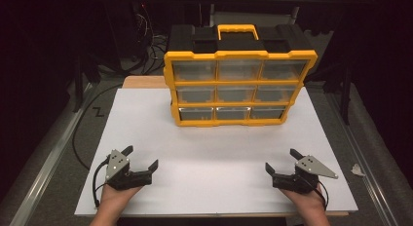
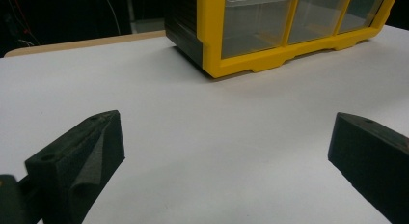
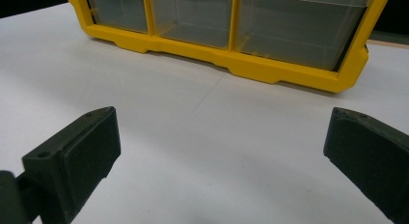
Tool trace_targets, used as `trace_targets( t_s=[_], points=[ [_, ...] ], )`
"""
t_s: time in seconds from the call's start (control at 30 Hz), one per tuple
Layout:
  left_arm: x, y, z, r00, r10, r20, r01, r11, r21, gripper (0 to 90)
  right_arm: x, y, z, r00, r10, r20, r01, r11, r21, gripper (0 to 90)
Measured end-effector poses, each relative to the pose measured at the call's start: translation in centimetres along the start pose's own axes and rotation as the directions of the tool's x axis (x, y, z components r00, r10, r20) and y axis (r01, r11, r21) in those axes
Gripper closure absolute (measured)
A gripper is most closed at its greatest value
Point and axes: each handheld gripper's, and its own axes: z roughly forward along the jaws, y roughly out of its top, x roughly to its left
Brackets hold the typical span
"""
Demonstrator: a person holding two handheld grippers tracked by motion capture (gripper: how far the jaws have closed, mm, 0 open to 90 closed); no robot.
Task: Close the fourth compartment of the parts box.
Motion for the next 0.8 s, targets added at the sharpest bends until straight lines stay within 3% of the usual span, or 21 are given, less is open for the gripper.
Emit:
trace_targets(
  t_s=[0.8],
  points=[
    [-0.16,-0.06,-0.07,0.9995,0.029,0.010,-0.029,0.9995,0.007,0.0,0.00,-0.09,0.13,1.0000,-0.002,-0.004,0.002,1.000,0.003,0.9]
  ],
)
